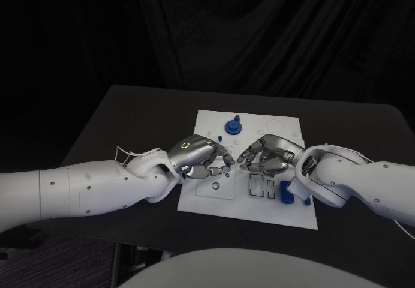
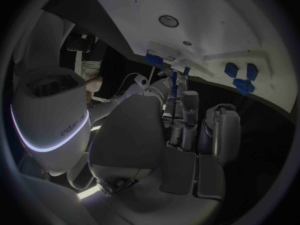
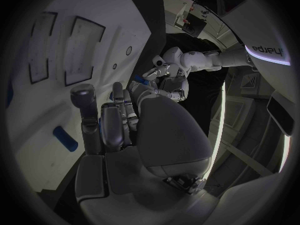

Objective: Assemble the parts on the task board

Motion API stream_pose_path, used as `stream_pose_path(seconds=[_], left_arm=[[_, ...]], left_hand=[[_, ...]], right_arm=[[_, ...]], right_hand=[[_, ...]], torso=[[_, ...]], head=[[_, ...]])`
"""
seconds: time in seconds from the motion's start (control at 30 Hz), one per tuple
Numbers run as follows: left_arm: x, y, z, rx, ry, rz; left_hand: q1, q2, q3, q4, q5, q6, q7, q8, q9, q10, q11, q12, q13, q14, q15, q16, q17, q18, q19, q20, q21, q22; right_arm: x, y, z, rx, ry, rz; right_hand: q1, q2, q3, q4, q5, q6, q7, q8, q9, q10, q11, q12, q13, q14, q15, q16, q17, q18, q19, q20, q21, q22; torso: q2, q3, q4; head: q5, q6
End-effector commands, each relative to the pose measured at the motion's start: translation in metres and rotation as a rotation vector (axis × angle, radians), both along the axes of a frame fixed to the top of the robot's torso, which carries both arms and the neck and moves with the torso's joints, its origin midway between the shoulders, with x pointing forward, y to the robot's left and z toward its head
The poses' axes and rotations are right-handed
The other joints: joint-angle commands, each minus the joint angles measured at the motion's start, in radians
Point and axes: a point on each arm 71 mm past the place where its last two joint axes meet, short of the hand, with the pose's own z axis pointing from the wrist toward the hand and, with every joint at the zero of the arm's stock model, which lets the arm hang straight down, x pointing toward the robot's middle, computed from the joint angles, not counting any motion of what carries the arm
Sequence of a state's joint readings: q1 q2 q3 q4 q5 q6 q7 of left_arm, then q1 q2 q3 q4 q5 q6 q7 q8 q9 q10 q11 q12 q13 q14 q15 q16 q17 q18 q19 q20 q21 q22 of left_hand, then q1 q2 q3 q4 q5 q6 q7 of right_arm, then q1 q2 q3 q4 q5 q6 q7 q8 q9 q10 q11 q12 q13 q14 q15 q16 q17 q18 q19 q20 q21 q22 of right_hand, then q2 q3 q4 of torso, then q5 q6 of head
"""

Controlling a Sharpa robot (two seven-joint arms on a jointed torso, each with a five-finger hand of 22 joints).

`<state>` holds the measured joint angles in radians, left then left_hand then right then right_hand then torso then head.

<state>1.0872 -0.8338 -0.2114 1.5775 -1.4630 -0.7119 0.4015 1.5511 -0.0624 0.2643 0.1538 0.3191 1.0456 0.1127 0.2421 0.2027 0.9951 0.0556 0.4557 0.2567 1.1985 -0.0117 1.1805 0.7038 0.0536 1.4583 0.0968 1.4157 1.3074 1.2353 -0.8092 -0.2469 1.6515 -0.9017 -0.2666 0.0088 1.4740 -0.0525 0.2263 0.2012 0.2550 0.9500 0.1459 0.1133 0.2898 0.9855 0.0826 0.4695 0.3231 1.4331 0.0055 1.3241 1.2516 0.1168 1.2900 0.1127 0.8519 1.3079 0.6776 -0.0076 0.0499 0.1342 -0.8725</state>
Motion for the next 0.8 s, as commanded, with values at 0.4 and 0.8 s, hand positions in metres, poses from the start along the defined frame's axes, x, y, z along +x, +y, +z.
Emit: stream_pose_path(seconds=[0.4,0.8], left_arm=[[0.004,0.006,-0.006,0.036,0.025,-0.018],[0.009,0.003,-0.011,0.059,0.028,-0.070]], left_hand=[[0.011,-0.001,0.005,-0.014,-0.008,0.002,0.002,0.002,0.033,0.004,0.004,-0.003,0.001,0.000,0.007,-0.003,-0.006,-0.012,0.000,0.007,0.000,0.201],[0.004,-0.004,0.006,-0.013,-0.022,-0.001,0.000,0.001,0.035,0.000,0.004,-0.008,0.000,-0.006,0.007,-0.006,-0.015,-0.010,-0.004,0.008,-0.006,0.200]], right_arm=[[-0.002,-0.028,0.047,-0.018,-0.168,-0.072],[-0.003,-0.035,0.061,-0.029,-0.195,-0.084]], right_hand=[[0.006,-0.011,0.000,0.000,-0.015,0.000,0.005,0.003,-0.004,-0.002,0.000,-0.003,-0.002,0.011,0.004,0.017,0.013,0.005,0.017,0.001,0.035,0.102],[0.006,-0.012,-0.001,0.001,-0.018,0.001,0.004,0.004,-0.004,-0.001,-0.001,-0.002,-0.003,0.014,0.003,0.020,0.016,0.004,0.020,0.001,0.043,0.104]], torso=[[0.000,0.0004,-0.0002],[0.000,0.0007,0.0002]], head=[[-0.004,0.000],[-0.024,0.000]])
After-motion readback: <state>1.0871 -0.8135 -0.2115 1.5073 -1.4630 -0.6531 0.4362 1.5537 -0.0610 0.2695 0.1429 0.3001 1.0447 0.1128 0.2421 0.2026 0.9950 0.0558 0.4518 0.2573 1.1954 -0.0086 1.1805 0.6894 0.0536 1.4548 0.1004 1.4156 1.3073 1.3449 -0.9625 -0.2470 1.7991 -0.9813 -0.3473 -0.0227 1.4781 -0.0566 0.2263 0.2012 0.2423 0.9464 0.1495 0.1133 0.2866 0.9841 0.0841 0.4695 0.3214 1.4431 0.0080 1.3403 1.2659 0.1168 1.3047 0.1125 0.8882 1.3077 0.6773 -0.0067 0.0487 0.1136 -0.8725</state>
